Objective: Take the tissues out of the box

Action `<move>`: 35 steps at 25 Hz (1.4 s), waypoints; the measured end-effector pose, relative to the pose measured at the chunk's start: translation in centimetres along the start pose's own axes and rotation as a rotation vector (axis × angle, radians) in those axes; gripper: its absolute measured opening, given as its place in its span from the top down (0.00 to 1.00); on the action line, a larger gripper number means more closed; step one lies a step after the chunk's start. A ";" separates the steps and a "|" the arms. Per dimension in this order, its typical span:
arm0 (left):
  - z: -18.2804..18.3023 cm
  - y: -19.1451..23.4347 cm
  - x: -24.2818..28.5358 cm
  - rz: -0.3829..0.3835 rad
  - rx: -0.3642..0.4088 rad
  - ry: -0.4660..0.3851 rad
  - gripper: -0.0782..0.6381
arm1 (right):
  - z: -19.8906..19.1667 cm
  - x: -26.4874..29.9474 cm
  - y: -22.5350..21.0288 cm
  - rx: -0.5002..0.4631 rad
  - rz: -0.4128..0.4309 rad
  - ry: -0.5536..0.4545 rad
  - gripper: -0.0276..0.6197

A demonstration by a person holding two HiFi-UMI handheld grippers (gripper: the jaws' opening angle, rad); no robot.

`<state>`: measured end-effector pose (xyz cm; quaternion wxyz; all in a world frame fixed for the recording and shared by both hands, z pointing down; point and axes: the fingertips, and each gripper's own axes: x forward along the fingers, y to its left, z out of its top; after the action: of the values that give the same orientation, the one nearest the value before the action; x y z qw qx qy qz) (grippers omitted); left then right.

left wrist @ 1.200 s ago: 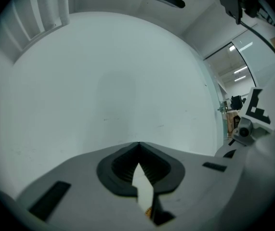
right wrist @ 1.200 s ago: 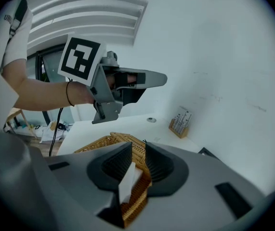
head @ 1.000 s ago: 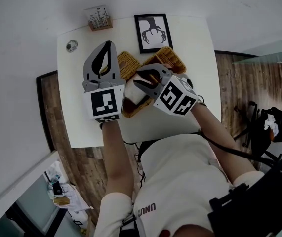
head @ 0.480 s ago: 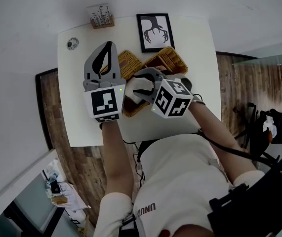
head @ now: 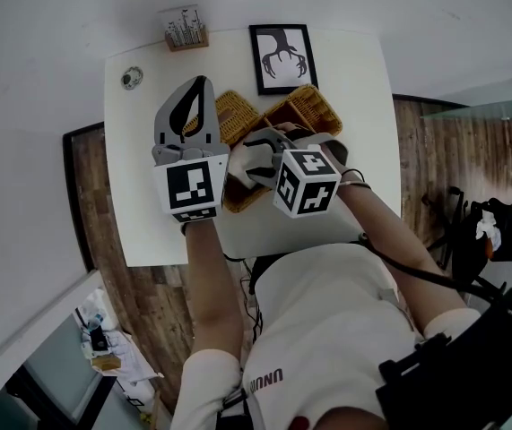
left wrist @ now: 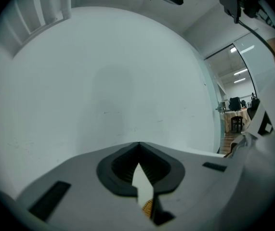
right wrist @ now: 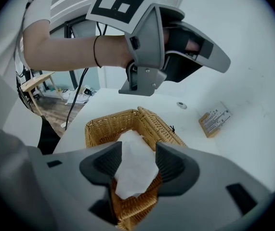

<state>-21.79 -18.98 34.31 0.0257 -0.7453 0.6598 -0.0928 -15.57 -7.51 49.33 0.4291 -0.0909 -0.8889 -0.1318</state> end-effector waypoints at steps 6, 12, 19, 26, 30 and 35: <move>-0.3 0.0 0.0 0.003 -0.007 0.007 0.87 | -0.5 0.6 0.5 -0.002 0.029 0.025 0.61; -0.7 0.2 0.1 0.006 -0.006 0.015 0.87 | -1.1 1.4 0.8 -0.027 0.046 0.064 0.61; -0.8 0.4 0.2 0.009 -0.009 0.018 0.87 | -1.6 2.2 1.1 -0.042 0.070 0.092 0.61; -0.5 0.5 -0.1 0.010 -0.031 0.004 0.87 | -1.9 2.7 1.4 -0.050 0.080 0.118 0.61; -0.7 0.8 -0.1 0.018 -0.042 0.001 0.87 | -2.1 2.9 1.4 -0.042 0.088 0.124 0.62; -0.6 0.8 0.0 0.018 -0.051 -0.006 0.87 | -2.2 3.1 1.6 -0.055 0.097 0.139 0.64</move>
<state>-22.70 -19.01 34.72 0.0094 -0.7401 0.6685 -0.0733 -15.41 -6.56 53.37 0.4931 -0.1363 -0.8475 -0.1413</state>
